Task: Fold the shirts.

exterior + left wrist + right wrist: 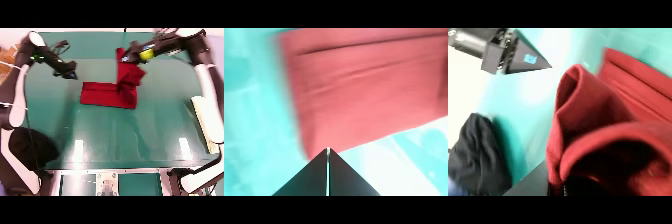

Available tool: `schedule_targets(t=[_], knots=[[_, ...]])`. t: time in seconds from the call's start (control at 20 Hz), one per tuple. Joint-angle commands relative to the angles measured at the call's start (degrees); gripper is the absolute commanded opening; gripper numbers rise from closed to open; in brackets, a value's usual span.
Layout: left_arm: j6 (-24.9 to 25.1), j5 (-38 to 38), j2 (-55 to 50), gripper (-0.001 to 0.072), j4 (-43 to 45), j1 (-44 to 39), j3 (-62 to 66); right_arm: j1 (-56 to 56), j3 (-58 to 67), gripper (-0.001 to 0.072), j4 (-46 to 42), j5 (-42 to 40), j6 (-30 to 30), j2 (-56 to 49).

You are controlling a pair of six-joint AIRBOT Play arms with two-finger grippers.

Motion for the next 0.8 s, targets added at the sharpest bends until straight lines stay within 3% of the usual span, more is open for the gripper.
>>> schedule_targets(t=[0.0,0.05,0.1,0.2,0.45,0.6,0.65,0.75], knots=[[-1.27,-3.06,1.01,0.0019,6.12,5.97,0.22,14.69,-1.25,0.0281,1.01,-24.72,1.33,-9.31],[-0.85,-3.32,1.01,0.0019,6.12,6.69,0.24,18.1,-1.18,0.0492,2.19,-30.45,1.31,-12.2],[-0.13,-3.54,1.01,0.0019,6.14,7.23,0.22,19.87,-0.94,0.0516,2.6,-32.24,1.33,-13.75],[0.9,-3.54,1.01,0.002,6.43,7.65,0.24,18.23,-0.92,0.0512,1.62,-27.93,1.31,-12.46],[2.14,-2.69,1.01,0.002,6.51,7.74,0.22,0.0,-0.98,0.0512,0.07,-6.29,2.49,-5.55],[2.14,-2.43,1.01,0.002,6.56,7.74,0.22,-10.78,-1.86,0.0506,-6.45,4.33,6.08,-4.9],[2.14,-2.43,1.01,0.002,6.56,7.74,0.22,-13.51,-3.3,0.0462,-9.51,6.93,6.71,-4.9],[2.12,-2.45,1.01,0.002,6.56,7.74,0.22,-17.55,-8.5,0.0458,-11.82,7.74,7.08,-4.9]])
